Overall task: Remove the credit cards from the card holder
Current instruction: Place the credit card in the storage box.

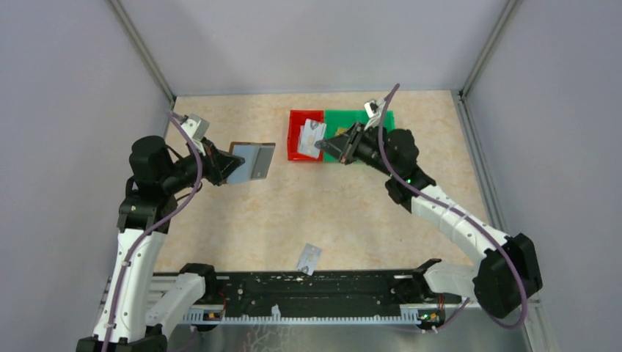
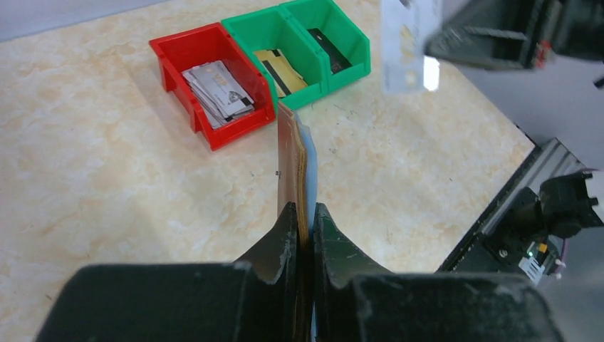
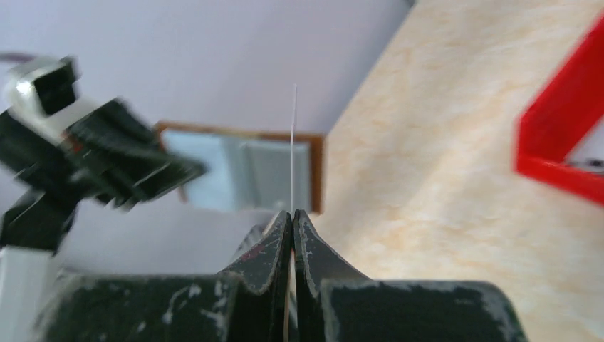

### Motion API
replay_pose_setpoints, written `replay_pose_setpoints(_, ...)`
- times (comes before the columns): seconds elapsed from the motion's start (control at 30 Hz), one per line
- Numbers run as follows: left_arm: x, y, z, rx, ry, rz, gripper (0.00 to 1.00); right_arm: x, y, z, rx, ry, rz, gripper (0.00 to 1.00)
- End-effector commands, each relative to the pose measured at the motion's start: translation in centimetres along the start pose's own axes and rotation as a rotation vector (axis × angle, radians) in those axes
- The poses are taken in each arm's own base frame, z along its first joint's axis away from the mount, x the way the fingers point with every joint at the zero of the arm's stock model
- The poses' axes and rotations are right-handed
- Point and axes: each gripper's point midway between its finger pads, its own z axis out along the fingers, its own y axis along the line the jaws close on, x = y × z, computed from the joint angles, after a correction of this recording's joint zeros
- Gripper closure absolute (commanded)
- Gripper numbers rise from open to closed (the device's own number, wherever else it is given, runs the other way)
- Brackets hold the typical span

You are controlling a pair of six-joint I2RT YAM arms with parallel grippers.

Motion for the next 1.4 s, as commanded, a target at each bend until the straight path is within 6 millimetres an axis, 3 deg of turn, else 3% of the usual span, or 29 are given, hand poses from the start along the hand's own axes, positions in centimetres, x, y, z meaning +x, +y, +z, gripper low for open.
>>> replay_pose_setpoints(0.0, 1.0, -2.4, -0.5, 0.148, 0.025, 0.075, 1.0, -3.5, -5.4, 1.0, 0.189, 0.03, -0.092, 1.0)
replay_pose_setpoints(0.1, 2.2, -3.3, -0.7, 0.225, 0.065, 0.108, 1.0, -5.1, -8.9, 2.5, 0.286, 0.06, -0.14, 1.0)
replay_pose_setpoints(0.27, 4.7, -2.8, -0.8, 0.249, 0.161, 0.157, 0.97, -6.1, -14.8, 6.1, 0.407, 0.129, -0.183, 1.0)
replay_pose_setpoints(0.43, 7.7, -3.1, -1.1, 0.328, 0.252, 0.165, 0.96, -6.2, -18.1, 9.7, 0.414, 0.151, -0.149, 1.0)
replay_pose_setpoints(0.7, 12.1, -2.5, 0.3, 0.443, 0.359, 0.096, 0.96, -3.3, -23.5, 12.6, 0.45, 0.233, -0.059, 1.0)
replay_pose_setpoints(0.87, 15.4, 0.5, 2.2, 0.377, 0.431, 0.161, 0.96, -2.4, -25.5, 12.7, 0.488, 0.245, -0.062, 1.0)
replay_pose_setpoints(1.1, 21.3, 3.5, 5.2, 0.333, 0.599, 0.256, 0.95, -2.1, -26.3, 13.2, 0.493, 0.257, -0.061, 1.0)
replay_pose_setpoints(1.23, 24.6, 4.9, 6.8, 0.31, 0.676, 0.329, 0.97, -2.0, -26.6, 12.8, 0.516, 0.266, -0.071, 0.86)
replay_pose_setpoints(1.37, 26.1, 5.7, 8.6, 0.273, 0.686, 0.427, 0.98, -3.0, -26.4, 12.1, 0.553, 0.256, -0.112, 0.74)
